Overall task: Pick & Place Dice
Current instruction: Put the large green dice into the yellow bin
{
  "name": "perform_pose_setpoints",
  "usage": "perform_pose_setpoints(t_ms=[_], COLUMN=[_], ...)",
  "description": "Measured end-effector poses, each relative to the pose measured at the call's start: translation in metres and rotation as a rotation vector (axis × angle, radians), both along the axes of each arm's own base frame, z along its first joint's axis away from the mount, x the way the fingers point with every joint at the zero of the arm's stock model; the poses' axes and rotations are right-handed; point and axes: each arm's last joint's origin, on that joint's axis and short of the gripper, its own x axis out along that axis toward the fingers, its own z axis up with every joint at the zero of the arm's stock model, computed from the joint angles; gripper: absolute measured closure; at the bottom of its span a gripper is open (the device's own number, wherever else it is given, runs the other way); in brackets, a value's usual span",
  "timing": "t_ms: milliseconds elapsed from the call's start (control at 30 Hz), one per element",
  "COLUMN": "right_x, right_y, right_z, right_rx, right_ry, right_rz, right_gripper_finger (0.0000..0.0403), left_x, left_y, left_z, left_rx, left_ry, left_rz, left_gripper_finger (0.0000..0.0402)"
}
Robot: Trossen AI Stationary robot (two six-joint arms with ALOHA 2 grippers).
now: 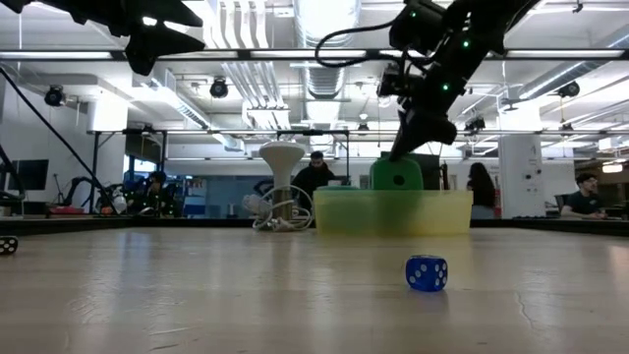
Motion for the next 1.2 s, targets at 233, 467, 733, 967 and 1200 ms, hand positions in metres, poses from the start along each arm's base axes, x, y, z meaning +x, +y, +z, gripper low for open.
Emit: perform_pose_setpoints(t_ms=[233,467,733,967,1200], right_x=[0.009,0.013,0.013,0.012,0.012], right_y=[-0.003,-0.004,-0.004,-0.004,-0.004], right_z=[-0.018,-0.025,-0.025,-0.025,-0.025], right_rx=[-0.020,-0.018,-0.013,-0.009,-0.007], right_ry=[0.067,0.076,0.069,0.076,0.076], right_rz=[0.005,0.001,-0.008,-0.005,-0.005], right_gripper_finger=[0.0396,0.0396,0.0396,0.0395,0.0395], left_x=[0.000,-0.001,-0.001,-0.001,-0.001], left_y=[0.000,-0.003,-0.002,-0.003,-0.003], left_z=[0.000,0.014,0.017,0.013,0.013], left_rx=[0.000,-0.039,-0.028,-0.003,0.003], left_ry=[0.000,-0.012,-0.009,0.003,0.004], left_rz=[0.000,-0.101,-0.099,-0.118,-0.119], left_gripper_finger=[0.0199,0.0199,0.0199,0.0199,0.0199])
